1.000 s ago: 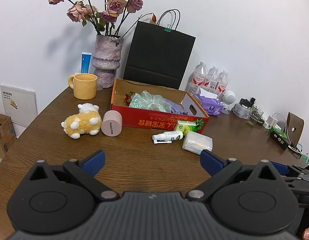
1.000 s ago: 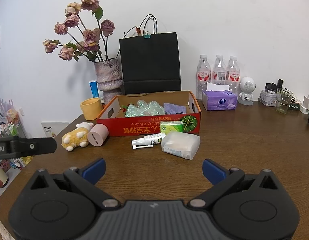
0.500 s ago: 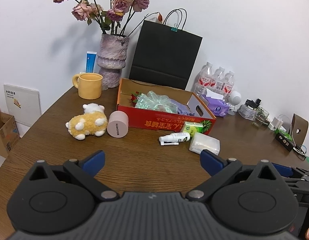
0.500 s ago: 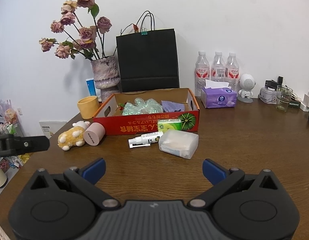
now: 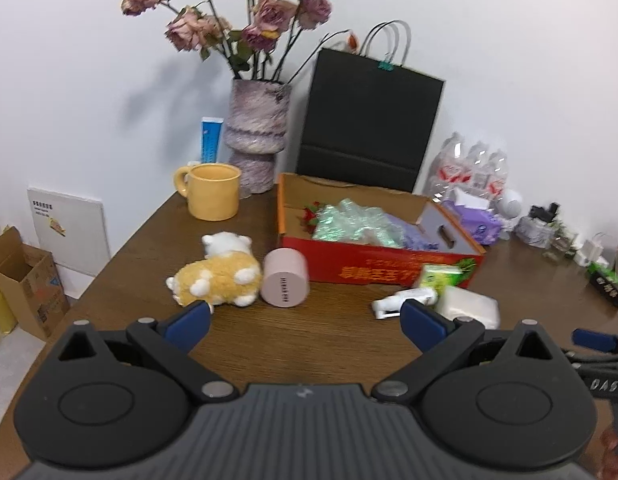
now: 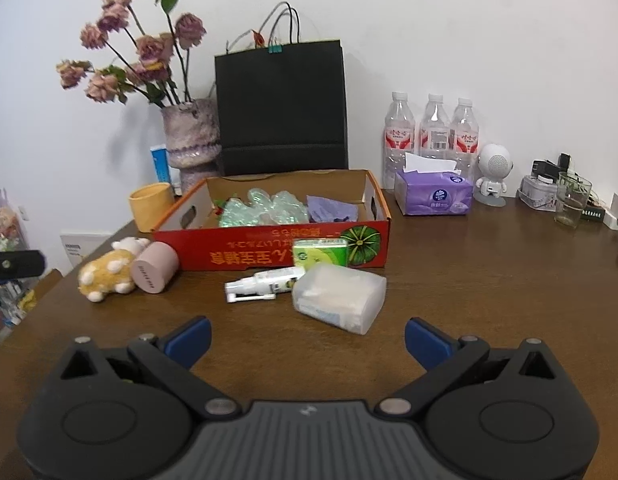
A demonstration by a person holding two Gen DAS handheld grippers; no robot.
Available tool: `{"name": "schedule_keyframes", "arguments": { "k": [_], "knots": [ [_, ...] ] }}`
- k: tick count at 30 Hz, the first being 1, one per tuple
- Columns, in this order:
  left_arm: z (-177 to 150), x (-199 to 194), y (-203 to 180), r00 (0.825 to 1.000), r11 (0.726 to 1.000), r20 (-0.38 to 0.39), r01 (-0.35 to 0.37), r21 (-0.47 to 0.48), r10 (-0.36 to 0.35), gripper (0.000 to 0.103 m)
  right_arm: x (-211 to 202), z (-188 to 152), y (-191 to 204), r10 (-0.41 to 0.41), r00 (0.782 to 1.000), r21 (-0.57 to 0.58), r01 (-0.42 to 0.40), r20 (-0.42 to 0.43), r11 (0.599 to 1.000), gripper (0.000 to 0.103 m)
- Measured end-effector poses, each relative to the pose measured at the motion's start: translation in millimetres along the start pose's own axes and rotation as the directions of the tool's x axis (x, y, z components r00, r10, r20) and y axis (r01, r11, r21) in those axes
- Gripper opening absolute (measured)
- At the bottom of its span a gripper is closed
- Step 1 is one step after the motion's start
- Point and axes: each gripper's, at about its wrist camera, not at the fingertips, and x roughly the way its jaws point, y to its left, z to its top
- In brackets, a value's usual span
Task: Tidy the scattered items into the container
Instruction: 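Grasp the yellow sheep with the left gripper while the right grasps the translucent box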
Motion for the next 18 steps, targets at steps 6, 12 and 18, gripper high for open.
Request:
{"name": "schedule_keyframes", "arguments": {
  "k": [6,12,18],
  "knots": [
    [3,42,29,0.998,0.998,-0.042,-0.051,-0.03,0.05,0.103,46,3,-19,-0.063,0.997,-0.004,0.063,-0.046,0.998,0.103],
    [16,86,57,0.993,0.995,-0.088,-0.083,-0.057,0.078,0.103,92,10,-31,-0.052,0.995,-0.071,0.046,-0.086,0.996,0.103],
    [37,130,69,0.988,0.991,-0.12,-0.106,-0.087,0.095,0.103,132,21,-32,-0.03,0.994,-0.139,0.015,-0.107,0.99,0.103]
  ]
}}
